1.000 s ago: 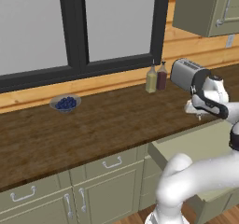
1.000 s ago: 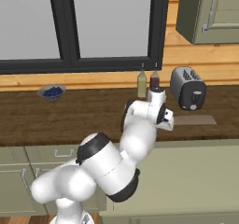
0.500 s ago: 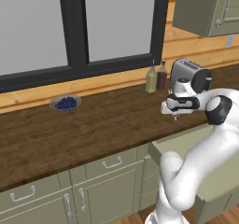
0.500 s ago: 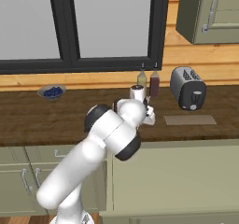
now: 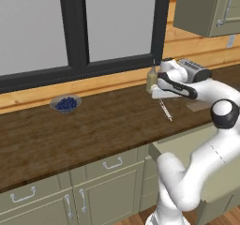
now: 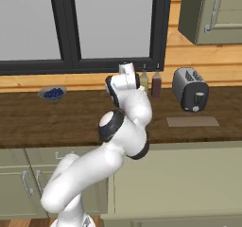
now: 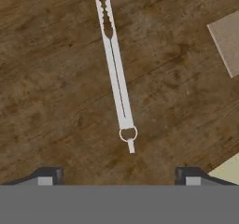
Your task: Pick the tongs from the drawer and place it on the counter.
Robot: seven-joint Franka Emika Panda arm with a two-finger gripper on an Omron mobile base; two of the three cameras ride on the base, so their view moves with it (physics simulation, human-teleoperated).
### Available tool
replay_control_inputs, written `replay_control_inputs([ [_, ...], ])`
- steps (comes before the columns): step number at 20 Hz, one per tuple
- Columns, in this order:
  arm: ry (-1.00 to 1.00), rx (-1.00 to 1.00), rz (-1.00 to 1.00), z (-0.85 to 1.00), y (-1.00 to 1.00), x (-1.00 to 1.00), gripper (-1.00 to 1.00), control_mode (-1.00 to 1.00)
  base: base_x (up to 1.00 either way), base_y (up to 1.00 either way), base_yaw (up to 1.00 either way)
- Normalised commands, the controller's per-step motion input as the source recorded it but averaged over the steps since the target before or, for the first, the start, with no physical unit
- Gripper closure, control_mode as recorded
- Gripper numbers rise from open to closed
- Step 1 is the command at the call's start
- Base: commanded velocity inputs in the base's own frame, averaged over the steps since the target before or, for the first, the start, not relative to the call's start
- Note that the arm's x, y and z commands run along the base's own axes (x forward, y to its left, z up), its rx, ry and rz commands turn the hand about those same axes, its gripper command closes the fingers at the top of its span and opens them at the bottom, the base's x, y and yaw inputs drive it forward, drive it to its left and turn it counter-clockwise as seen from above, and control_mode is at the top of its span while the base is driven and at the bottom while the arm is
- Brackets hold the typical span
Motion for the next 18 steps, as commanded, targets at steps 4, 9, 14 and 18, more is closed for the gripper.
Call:
replay_control_inputs([
  [4,-0.23,-0.13,-0.01,0.81,0.28,-1.00,-1.00,-1.00,0.00,0.00,0.00],
  [9,-0.32,-0.02,0.00,0.14,-0.19,-1.00,-1.00,-1.00,0.00,0.00,0.00],
  [14,-0.32,0.00,0.00,0.02,-0.42,-1.00,-1.00,-1.00,0.00,0.00,0.00],
  [18,-0.50,0.00,0.00,0.83,-0.20,-1.00,-1.00,-1.00,0.00,0.00,0.00],
])
